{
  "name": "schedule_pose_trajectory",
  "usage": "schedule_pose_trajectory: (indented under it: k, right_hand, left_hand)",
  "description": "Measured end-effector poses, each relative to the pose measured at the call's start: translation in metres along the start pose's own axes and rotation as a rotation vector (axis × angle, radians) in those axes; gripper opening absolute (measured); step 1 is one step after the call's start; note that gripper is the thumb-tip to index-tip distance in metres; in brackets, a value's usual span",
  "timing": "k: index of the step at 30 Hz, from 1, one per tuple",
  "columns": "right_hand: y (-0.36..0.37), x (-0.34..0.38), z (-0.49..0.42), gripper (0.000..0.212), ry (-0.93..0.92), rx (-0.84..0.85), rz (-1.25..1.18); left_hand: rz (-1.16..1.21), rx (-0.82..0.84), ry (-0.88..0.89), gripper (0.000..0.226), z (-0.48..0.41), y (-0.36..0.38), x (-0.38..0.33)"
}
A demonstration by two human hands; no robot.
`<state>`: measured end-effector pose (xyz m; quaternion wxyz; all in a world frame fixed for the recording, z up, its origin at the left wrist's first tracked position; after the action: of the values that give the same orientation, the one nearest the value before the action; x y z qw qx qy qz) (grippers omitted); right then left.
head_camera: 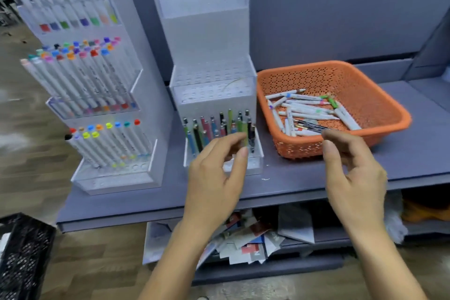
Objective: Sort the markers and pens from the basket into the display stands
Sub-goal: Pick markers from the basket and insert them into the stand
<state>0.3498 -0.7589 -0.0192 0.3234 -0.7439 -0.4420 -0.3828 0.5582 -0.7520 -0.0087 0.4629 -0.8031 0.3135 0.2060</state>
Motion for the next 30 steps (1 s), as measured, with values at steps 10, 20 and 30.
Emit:
schedule_pose_trajectory:
  k: [10, 20, 30]
  right_hand:
    - [-0.024, -0.059, -0.11, 0.024, -0.147, 0.39, 0.497]
    - [0.033, -0.106, -0.183, 0.035, 0.081, 0.949, 0.907]
    - [0.048, -0.126, -0.183, 0.018, 0.054, 1.166, 1.142]
  left_hand:
    - [-0.333, 0.281, 0.088, 0.032, -0.086, 0.104, -0.056]
    - [-0.554, 0.448, -0.047, 0.035, -0.143, 0.167, -0.049]
    - [-0.232, 0.42, -0.28, 0.023, -0.143, 0.169, -0.033]
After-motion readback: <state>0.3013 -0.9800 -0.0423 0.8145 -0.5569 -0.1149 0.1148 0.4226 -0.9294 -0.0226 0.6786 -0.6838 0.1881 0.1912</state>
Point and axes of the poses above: each hand's wrist, its own z-axis away from the middle knuckle, its own y-axis out of the palm, x = y × z, the point moved 4 cm from there along -z, towards the middle knuckle, and after that the axes turned 11 degrees about -z, right-handed, at the moved point
